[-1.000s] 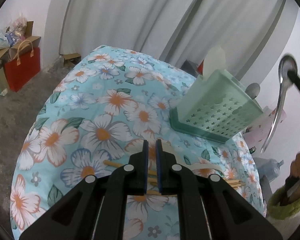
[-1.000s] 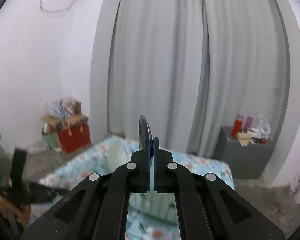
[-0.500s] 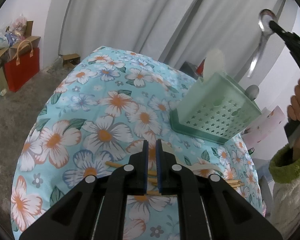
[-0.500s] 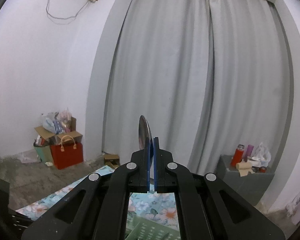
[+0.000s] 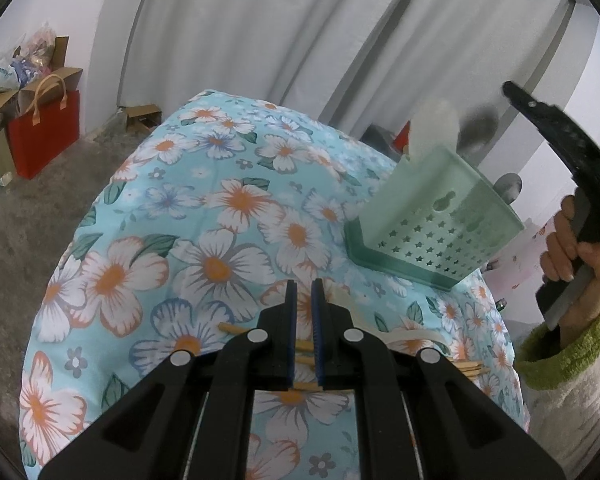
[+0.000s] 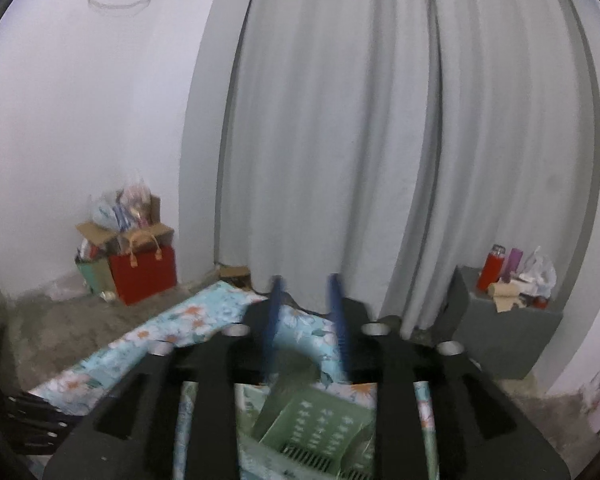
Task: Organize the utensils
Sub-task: 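Lift the metal spoon over the green holder and open the right tool, then bring the right tool to the white spoon held by the left tool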
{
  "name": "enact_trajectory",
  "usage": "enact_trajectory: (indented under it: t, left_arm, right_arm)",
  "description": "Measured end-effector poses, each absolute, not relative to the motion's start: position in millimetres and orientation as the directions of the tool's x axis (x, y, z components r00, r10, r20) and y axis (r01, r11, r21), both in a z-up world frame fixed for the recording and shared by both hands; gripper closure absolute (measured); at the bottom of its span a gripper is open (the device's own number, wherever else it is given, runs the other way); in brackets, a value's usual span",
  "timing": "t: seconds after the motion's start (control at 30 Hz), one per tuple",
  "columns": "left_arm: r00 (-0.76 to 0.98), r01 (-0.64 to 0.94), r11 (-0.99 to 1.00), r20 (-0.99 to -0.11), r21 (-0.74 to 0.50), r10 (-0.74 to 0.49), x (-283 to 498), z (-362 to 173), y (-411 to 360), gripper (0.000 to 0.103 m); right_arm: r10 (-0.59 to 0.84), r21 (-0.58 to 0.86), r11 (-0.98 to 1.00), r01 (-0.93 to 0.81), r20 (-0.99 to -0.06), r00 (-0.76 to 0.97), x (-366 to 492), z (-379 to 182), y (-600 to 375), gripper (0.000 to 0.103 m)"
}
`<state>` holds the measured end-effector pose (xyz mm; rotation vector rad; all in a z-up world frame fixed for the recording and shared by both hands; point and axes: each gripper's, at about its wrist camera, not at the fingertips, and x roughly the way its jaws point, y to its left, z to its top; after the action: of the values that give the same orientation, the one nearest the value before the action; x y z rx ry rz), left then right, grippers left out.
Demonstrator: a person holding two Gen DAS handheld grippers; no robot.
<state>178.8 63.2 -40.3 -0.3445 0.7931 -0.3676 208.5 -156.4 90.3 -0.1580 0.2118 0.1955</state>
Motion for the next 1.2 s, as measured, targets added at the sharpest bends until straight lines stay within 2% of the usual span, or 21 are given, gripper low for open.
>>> enact_trajectory:
  t: [0.23, 0.37, 0.43, 0.6, 0.8, 1.03, 1.13, 1.2]
  left_arm:
    - [0.641, 0.192, 0.879, -0.622, -0.437, -0.449, 178.4, -38.7, 61.3, 0.096]
    - [0.630, 0.188, 0.872, -0.626, -0.452, -0.460, 179.3, -38.9, 60.6, 0.096]
    - [0.626, 0.183, 0.869, -0.627, -0.459, -0.463, 179.5, -39.5, 60.6, 0.096]
    - [0.610, 0.178, 0.864, -0.636, -0.471, -0.473, 180.9, -40.8, 59.1, 0.096]
    - [0.590, 0.164, 0.862, -0.653, -0.480, -0.475, 184.1, -44.8, 56.3, 0.096]
    - [0.600, 0.108, 0.890, -0.684, -0.444, -0.414, 185.6, -53.9, 60.5, 0.096]
    - [0.623, 0.095, 0.899, -0.679, -0.428, -0.389, 183.5, -54.4, 67.0, 0.096]
    - [0.637, 0.092, 0.906, -0.675, -0.413, -0.372, 181.9, -53.5, 70.9, 0.096]
  right_arm:
    - [0.222, -0.038, 0.972, -0.231, -0.169, 0.960, 160.9, 113.5, -181.4, 0.060]
    - [0.216, -0.033, 0.974, -0.225, -0.182, 0.959, 134.8, 110.5, -187.6, 0.051]
    - [0.231, -0.010, 0.971, -0.238, -0.208, 0.951, 124.1, 102.6, -188.8, 0.050]
    - [0.258, 0.049, 0.965, -0.257, -0.338, 0.905, 107.9, 59.4, -183.1, 0.048]
    - [0.358, 0.185, 0.934, -0.307, -0.507, 0.784, 115.6, 2.2, -161.0, 0.048]
    - [0.474, 0.234, 0.874, -0.425, -0.595, 0.649, 146.8, -22.6, -103.0, 0.048]
    - [0.489, 0.232, 0.861, -0.453, -0.625, 0.608, 160.1, -30.9, -85.1, 0.054]
    - [0.482, 0.226, 0.859, -0.459, -0.658, 0.578, 164.8, -42.4, -77.1, 0.061]
